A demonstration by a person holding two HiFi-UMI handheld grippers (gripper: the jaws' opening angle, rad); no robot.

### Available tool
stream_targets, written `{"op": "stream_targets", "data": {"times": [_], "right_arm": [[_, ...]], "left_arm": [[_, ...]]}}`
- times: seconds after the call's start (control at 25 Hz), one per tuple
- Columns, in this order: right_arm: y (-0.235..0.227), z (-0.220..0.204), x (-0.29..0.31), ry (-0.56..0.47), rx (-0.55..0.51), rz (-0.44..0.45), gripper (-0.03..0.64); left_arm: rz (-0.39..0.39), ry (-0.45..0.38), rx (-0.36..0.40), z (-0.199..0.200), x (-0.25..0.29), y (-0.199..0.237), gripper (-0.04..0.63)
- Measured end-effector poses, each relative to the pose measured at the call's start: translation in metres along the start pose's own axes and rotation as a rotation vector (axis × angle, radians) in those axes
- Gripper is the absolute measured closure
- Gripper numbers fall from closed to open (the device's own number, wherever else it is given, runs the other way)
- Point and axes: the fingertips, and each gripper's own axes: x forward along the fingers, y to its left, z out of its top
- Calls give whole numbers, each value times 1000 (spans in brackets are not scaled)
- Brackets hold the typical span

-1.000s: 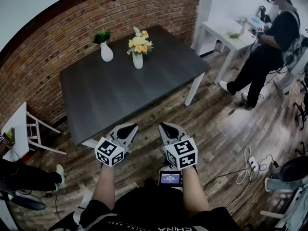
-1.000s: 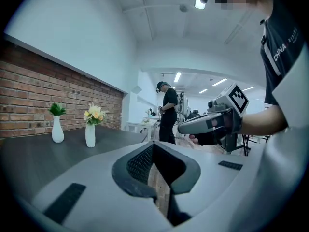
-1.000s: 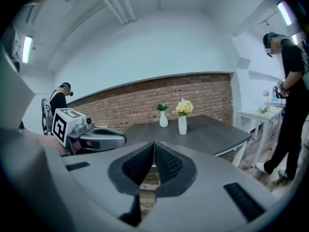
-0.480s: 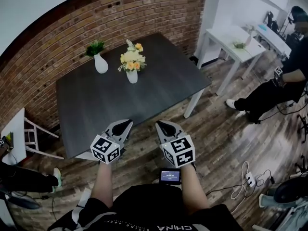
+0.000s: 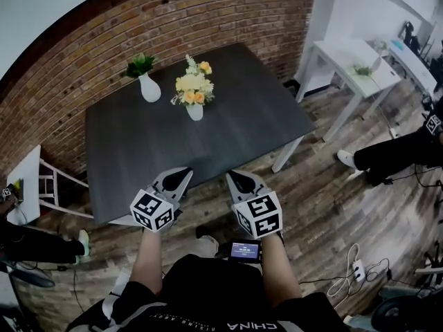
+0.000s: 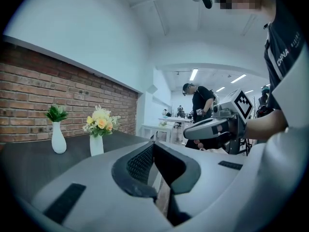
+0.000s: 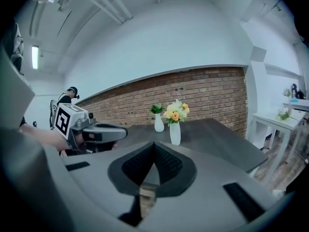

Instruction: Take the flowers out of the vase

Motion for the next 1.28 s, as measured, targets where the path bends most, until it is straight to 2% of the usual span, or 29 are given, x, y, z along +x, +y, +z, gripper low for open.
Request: {"op": "stream_targets", "data": {"times": [0.28, 0.64, 0.8, 0.92, 1.28], "right_arm": [[-17, 1, 39, 25, 4, 20, 609], [-59, 44, 128, 32, -32, -2, 609], [-62, 58, 170, 46, -19, 10, 609], [-61, 60, 193, 60, -16, 14, 609], [-77, 55, 224, 80, 43, 36, 609]], "left_arm": [[34, 3, -26, -9, 18, 55, 592], [31, 5, 2, 3, 63, 147, 592], [33, 14, 4, 6, 68, 188, 592], [46, 14, -22, 2, 68, 216, 592], [33, 48, -71, -18, 90, 238, 592]]}}
